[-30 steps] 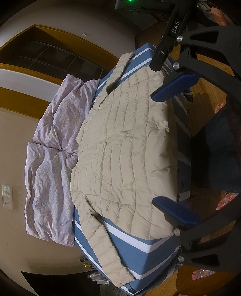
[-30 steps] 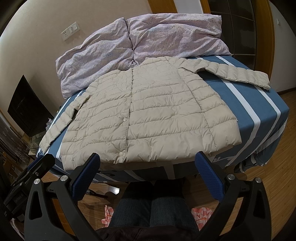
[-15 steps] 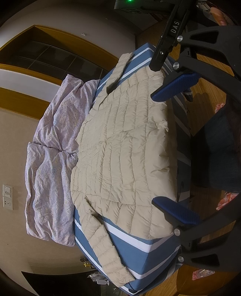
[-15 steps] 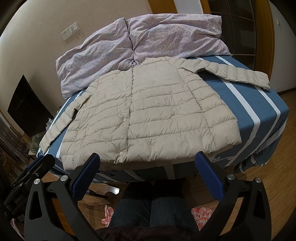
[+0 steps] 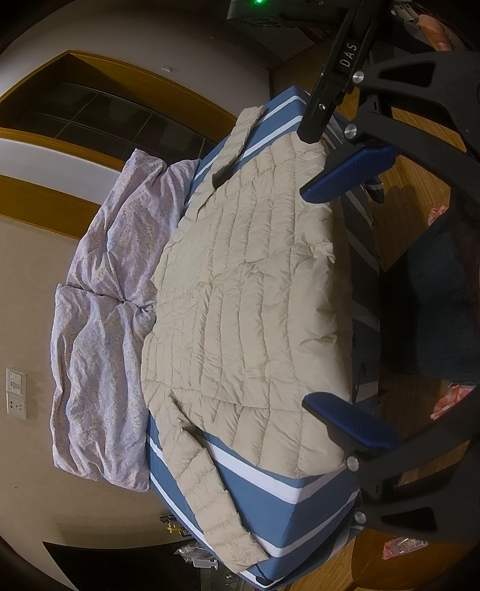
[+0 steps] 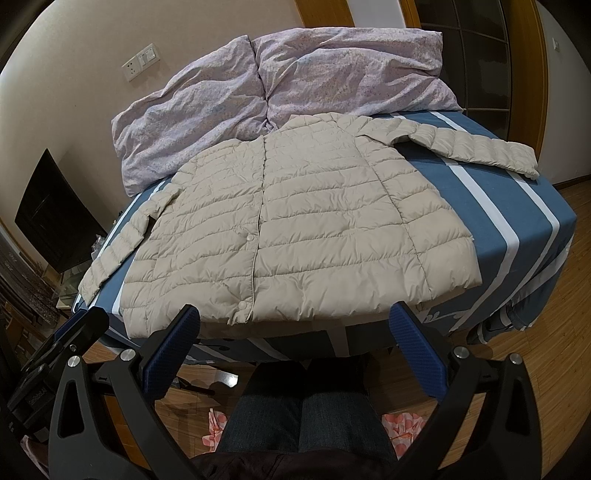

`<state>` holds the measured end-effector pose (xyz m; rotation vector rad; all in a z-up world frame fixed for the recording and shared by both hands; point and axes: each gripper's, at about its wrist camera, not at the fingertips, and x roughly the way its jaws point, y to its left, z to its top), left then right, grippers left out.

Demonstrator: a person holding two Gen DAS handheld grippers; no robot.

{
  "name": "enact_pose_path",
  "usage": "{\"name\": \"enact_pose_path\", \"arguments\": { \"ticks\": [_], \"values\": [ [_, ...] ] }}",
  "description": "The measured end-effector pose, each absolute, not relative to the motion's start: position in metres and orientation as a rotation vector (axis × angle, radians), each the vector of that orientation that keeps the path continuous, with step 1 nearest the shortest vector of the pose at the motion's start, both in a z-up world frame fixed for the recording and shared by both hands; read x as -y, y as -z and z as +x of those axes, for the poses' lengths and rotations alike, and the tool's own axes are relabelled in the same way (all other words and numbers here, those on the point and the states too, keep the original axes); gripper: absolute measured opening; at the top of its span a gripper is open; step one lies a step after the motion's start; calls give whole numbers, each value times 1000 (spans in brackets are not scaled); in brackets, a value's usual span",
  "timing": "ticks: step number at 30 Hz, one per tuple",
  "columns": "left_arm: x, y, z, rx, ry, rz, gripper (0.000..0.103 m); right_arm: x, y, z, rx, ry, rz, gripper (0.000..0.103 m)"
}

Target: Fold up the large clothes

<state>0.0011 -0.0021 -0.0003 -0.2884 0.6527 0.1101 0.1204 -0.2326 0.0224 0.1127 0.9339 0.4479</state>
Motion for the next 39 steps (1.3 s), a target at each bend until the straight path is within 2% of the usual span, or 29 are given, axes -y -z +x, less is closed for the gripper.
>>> {"name": "enact_pose_path", "arguments": {
  "ticks": [18, 24, 32, 39],
  "values": [
    [5, 7, 9, -664, -113, -291, 101, 233, -20, 137, -947, -436, 115, 102],
    [0, 9, 39, -708, -135, -284, 101, 234, -17, 164, -871, -377, 110, 102],
    [-31, 28, 101, -754, -197, -237, 101, 275, 1, 250, -854, -218, 149, 102],
    [-58, 47, 170, -814, -228, -193, 101, 352, 28, 346, -953, 0, 315, 102]
  ]
}}
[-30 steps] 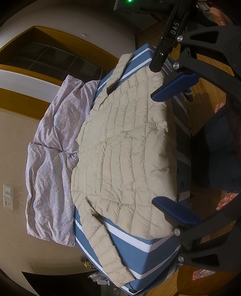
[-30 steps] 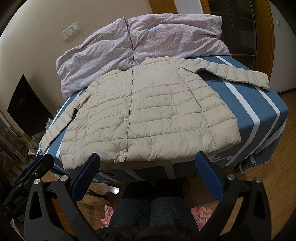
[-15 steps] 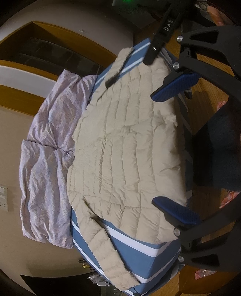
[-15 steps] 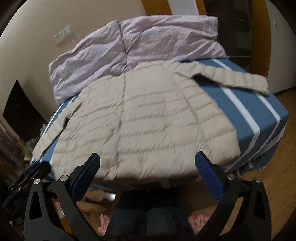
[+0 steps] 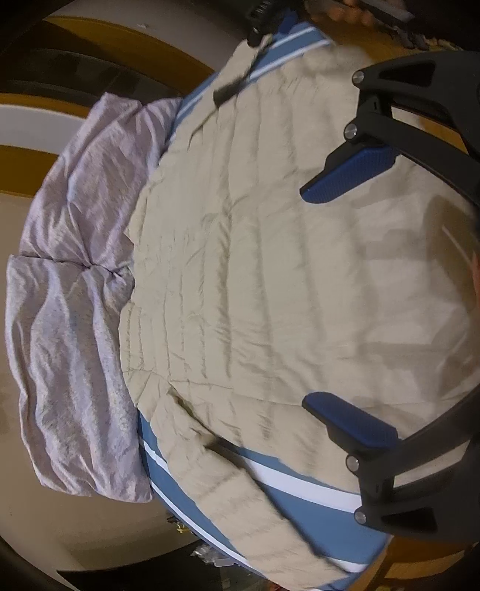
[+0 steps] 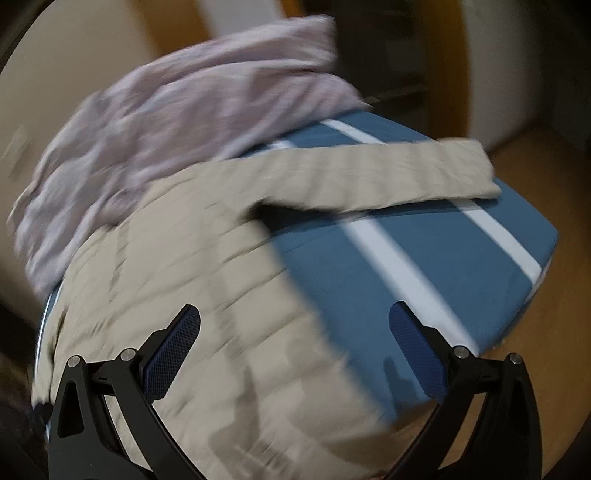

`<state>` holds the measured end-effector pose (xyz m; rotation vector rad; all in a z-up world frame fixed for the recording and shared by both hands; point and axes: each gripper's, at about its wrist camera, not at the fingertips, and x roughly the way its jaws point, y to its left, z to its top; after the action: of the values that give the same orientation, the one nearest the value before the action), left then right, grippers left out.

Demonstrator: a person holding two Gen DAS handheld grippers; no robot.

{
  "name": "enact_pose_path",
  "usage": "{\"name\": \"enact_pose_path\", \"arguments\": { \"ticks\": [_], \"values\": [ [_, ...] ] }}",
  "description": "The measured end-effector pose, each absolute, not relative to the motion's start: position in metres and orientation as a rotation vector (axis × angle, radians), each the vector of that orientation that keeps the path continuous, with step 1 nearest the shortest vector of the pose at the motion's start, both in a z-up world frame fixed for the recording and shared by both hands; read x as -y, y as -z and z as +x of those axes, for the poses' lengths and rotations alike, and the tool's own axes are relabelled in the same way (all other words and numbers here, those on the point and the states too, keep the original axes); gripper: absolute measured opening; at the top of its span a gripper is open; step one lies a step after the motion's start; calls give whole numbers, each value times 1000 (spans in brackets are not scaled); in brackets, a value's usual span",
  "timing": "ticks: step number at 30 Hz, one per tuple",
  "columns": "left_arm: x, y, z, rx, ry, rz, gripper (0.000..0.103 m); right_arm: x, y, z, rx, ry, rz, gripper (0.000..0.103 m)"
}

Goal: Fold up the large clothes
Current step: 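Move the right tool over the jacket sleeve beside the right tool, then grasp the jacket sleeve cuff with the right gripper and lift it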

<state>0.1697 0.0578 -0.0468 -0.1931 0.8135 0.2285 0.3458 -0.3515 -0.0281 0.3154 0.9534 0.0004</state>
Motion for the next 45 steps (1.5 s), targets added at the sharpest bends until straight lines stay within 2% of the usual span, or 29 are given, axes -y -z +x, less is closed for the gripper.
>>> {"name": "enact_pose_path", "arguments": {
  "ticks": [2, 3, 7, 13, 17, 25, 26, 29, 30, 31, 36, 45],
  "values": [
    [-66, 53, 189, -830, -249, -177, 101, 385, 35, 373, -961, 102, 363, 98],
    [-69, 55, 195, -834, -257, -173, 101, 396, 37, 381, -963, 142, 367, 91],
    [-85, 68, 222, -856, -309, -165, 101, 451, 46, 418, -973, 322, 403, 80],
    [-104, 88, 246, -891, -372, -164, 101, 512, 63, 445, -992, 490, 484, 74],
    [-107, 97, 252, -896, -400, -146, 101, 525, 76, 451, -1015, 510, 527, 72],
    [-106, 107, 253, -902, -412, -132, 101, 533, 91, 459, -1030, 505, 575, 61],
    [-106, 107, 253, -904, -412, -132, 101, 534, 91, 458, -1023, 506, 577, 56],
    [-105, 110, 252, -905, -414, -128, 101, 537, 93, 457, -1010, 482, 590, 30],
    [-106, 110, 252, -905, -414, -128, 101, 538, 94, 457, -1012, 463, 604, 18],
    [-106, 111, 253, -905, -413, -129, 101, 536, 93, 458, -1012, 450, 609, 12],
    [-106, 113, 254, -912, -408, -136, 101, 501, 67, 468, -960, 395, 502, 7],
    [-109, 115, 253, -916, -391, -166, 101, 344, 27, 501, -910, 41, 325, 7]
  ]
}}
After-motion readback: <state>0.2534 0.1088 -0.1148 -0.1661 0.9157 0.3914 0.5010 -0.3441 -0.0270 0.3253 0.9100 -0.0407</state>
